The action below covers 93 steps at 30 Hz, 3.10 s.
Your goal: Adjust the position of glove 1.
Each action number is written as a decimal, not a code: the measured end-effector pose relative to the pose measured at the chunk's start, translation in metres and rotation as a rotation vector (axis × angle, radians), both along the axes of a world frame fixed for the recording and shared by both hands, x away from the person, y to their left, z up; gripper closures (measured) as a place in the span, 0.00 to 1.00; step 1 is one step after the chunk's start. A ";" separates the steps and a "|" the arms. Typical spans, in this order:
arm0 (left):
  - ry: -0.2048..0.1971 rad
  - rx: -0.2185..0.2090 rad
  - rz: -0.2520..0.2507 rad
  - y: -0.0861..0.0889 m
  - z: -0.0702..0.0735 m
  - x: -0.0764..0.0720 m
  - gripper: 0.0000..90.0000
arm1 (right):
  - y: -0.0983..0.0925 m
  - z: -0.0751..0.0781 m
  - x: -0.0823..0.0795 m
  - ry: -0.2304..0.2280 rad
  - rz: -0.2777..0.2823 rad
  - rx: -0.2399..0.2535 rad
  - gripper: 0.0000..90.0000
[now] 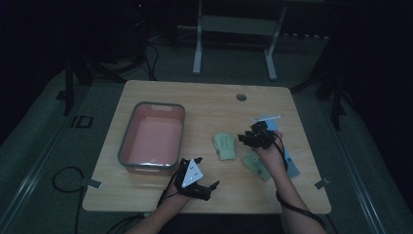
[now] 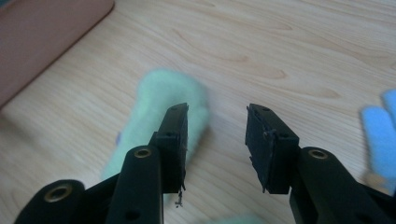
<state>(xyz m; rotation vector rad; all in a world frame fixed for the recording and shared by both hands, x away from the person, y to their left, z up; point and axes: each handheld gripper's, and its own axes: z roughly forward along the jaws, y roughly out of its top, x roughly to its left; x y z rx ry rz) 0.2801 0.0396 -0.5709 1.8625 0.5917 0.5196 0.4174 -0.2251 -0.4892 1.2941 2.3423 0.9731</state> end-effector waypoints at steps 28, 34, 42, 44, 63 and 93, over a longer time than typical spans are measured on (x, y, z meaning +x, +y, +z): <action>0.000 0.007 0.005 -0.001 0.000 0.000 0.02 | -0.081 -0.009 -0.053 -0.005 0.134 -0.056 0.65; 0.000 0.009 0.005 -0.001 0.000 0.000 0.02 | -0.078 -0.021 -0.058 0.006 0.158 -0.065 0.64; 0.001 0.010 0.003 -0.001 0.000 0.000 0.02 | -0.072 -0.036 -0.055 0.027 0.192 -0.090 0.63; 0.001 0.010 0.003 -0.001 0.000 0.000 0.02 | -0.071 -0.040 -0.055 0.035 0.198 -0.093 0.62; -0.003 0.013 0.003 -0.001 0.000 0.000 0.02 | -0.063 -0.050 -0.061 0.055 0.154 -0.102 0.89; -0.006 0.011 -0.004 -0.001 0.000 -0.001 0.02 | -0.035 0.004 -0.033 -0.090 -0.361 0.140 0.91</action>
